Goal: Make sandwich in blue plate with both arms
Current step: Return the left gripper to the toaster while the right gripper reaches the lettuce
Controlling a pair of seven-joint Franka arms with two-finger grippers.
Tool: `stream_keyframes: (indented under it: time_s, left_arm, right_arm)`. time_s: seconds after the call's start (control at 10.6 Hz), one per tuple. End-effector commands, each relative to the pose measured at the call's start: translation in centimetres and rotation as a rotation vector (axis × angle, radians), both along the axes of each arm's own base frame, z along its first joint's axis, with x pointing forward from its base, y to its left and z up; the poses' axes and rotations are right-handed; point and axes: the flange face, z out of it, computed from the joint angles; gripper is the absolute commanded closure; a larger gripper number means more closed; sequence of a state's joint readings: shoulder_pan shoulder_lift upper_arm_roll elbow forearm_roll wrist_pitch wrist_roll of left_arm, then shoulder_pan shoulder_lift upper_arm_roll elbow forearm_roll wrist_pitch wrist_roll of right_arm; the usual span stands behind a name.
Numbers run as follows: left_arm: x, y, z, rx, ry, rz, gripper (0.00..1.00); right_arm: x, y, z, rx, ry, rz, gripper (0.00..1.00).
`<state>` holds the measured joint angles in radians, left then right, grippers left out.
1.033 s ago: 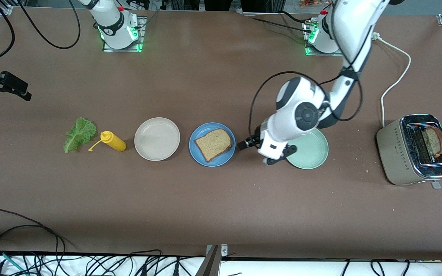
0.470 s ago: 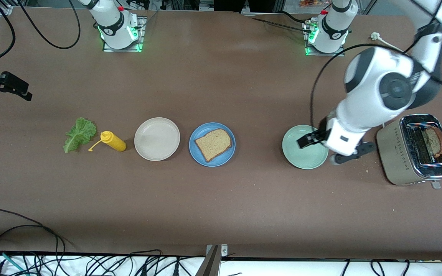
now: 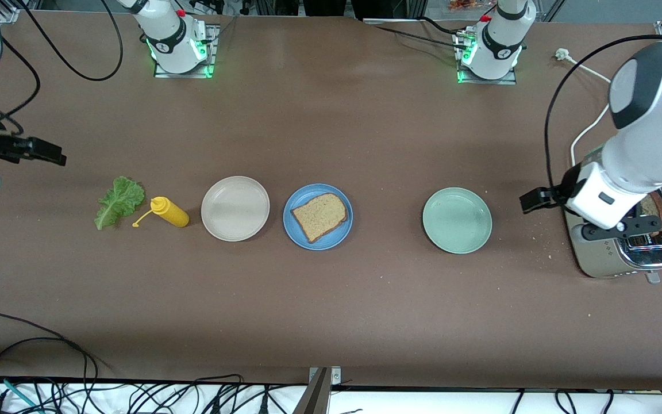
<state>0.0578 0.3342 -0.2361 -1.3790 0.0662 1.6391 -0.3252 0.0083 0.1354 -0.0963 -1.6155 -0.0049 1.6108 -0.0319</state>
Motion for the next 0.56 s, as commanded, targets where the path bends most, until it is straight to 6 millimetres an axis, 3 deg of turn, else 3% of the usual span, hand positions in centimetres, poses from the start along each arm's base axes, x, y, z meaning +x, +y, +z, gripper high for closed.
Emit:
stream_keyframes:
  time_s: [0.0, 0.28, 0.47]
  left_arm:
    - [0.1, 3.5, 0.2, 0.017, 0.035, -0.089, 0.0]
    - [-0.4, 6.4, 0.1, -0.001, 0.083, -0.055, 0.0]
    - [-0.4, 7.4, 0.1, -0.003, 0.083, -0.04, 0.0]
  right_arm:
    - [0.9, -2.1, -6.5, -0.032, 0.002, -0.095, 0.0]
    - [-0.5, -4.9, -13.8, -0.058, -0.058, -0.204, 0.0]
    - [-2.2, -5.5, -19.9, -0.067, -0.143, -0.248, 0.0]
